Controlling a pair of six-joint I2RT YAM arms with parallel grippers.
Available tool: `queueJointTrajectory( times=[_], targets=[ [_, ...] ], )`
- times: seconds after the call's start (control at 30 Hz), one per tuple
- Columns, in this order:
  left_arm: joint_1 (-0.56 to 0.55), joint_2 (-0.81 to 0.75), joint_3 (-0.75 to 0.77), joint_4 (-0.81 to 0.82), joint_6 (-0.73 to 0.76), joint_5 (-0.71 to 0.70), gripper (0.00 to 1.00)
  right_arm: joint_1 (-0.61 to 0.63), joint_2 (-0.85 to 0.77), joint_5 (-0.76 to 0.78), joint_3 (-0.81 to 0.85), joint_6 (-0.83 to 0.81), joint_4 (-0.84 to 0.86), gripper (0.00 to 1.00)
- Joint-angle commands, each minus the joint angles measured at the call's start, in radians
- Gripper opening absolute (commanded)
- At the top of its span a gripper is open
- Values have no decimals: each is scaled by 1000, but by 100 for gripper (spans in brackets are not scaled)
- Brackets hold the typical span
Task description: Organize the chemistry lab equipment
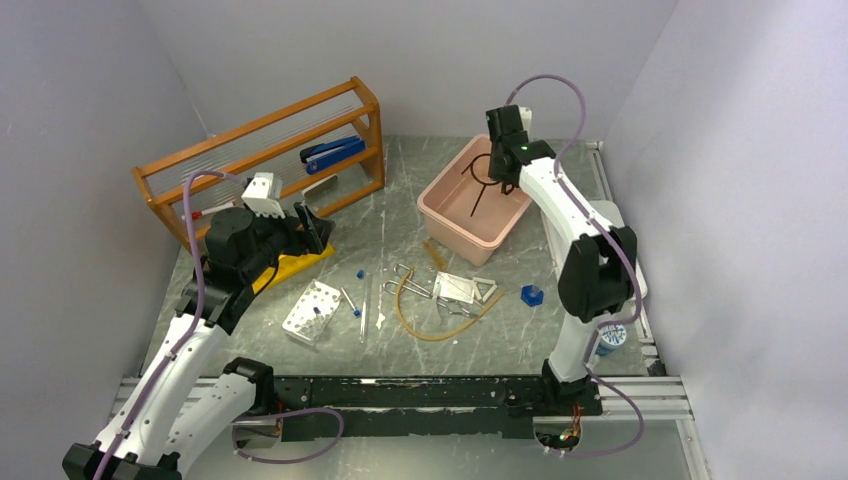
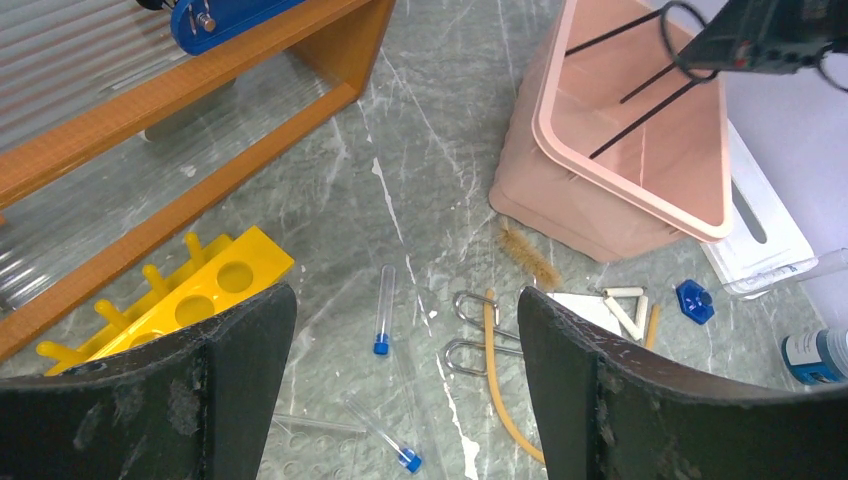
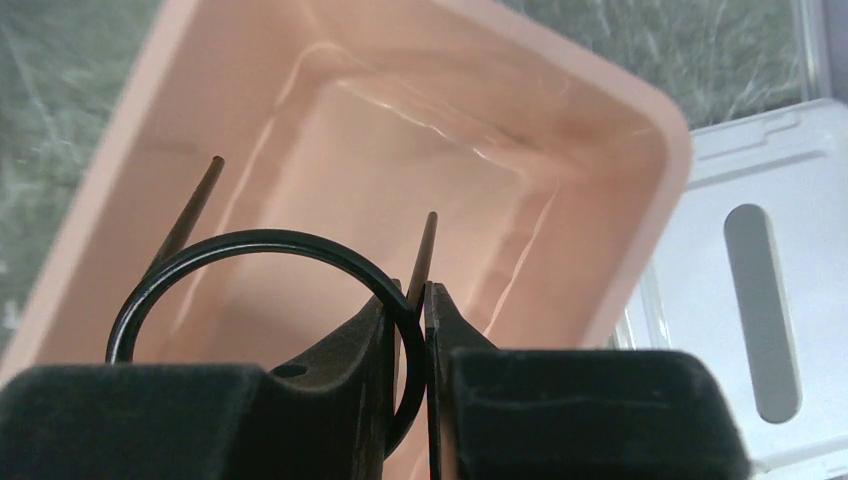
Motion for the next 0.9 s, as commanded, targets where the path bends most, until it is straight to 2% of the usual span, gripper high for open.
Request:
queueJointTrajectory(
  times=[0.0,0.17,0.5,0.7,0.87],
  targets=[
    [-5,-2,-7,28,9,-18,85,-6,88,37,66,36,-11,0],
    [-5,5,-5,29,10,-21,85,-8,235,134,204,77,-91,0],
    [-5,11,-5,23,15,-24,85,-20,399,172,362,255,-117,0],
    [-5,11,-6,26,15,-24,85,-21,416,224,413,323,-165,0],
    [-5,11,-7,26,15,-21,85,-20,433,199,410,343,-158,2]
  ],
)
